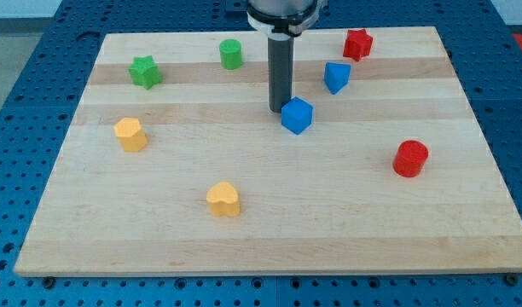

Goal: Move the yellow heart up towards the center

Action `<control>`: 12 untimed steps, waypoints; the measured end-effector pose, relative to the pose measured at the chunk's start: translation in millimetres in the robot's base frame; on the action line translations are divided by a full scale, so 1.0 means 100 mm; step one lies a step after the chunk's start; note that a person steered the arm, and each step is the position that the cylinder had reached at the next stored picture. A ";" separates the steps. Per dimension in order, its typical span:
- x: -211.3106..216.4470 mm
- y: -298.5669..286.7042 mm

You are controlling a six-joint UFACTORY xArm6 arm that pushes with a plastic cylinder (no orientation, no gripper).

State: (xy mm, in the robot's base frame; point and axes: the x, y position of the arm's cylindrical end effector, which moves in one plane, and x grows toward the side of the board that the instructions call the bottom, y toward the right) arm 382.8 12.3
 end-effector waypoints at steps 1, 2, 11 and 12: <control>0.17 0.03; 0.29 0.03; 1.68 -0.77; 1.58 -0.70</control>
State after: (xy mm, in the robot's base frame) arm 541.2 -57.6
